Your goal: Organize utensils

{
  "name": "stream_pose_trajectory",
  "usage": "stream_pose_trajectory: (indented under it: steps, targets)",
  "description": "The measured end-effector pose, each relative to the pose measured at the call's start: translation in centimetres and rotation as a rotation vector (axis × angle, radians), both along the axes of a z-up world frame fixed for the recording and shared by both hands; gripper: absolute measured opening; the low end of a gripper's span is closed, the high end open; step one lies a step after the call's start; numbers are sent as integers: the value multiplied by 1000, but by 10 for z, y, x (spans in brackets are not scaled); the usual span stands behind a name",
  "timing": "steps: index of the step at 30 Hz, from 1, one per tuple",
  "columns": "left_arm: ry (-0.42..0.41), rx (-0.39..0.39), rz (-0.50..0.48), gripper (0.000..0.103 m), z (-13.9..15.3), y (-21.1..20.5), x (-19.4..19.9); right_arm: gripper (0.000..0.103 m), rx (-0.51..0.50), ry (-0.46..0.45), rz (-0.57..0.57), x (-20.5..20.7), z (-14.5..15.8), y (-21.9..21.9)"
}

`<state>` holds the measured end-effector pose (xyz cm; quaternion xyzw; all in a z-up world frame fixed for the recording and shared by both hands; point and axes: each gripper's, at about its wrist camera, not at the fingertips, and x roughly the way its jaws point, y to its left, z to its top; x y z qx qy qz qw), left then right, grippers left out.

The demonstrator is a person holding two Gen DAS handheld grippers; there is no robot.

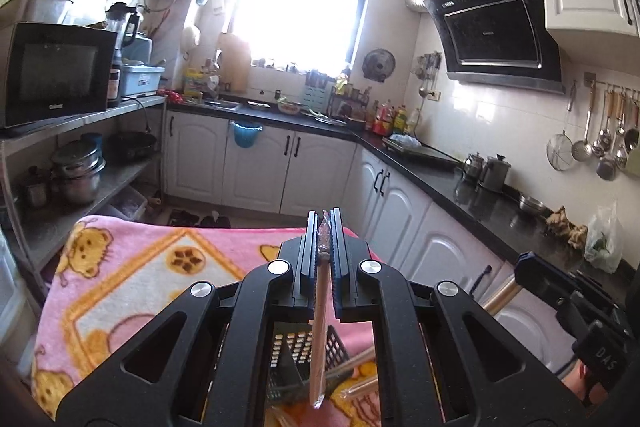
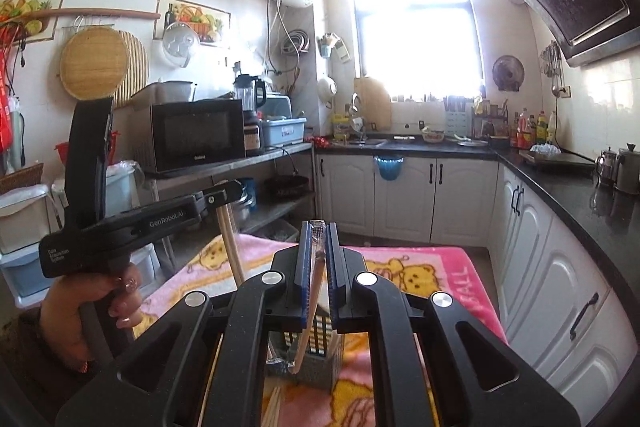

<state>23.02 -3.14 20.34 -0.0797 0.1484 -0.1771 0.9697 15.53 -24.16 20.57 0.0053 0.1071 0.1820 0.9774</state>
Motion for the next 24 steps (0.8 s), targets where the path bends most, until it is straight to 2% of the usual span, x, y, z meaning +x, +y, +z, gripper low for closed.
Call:
stream_pose_trajectory:
  steps: [11,17,24]
  targets:
    - [-32,11,50,3,2,7,16,7,-12,-25,13,27,17,11]
    - [-19,26,78,3,-14,5,32,7,-28,-20,-8,45,15,14]
    - [-13,47,111,3,-37,7,41,7,-25,-17,-48,65,-4,11]
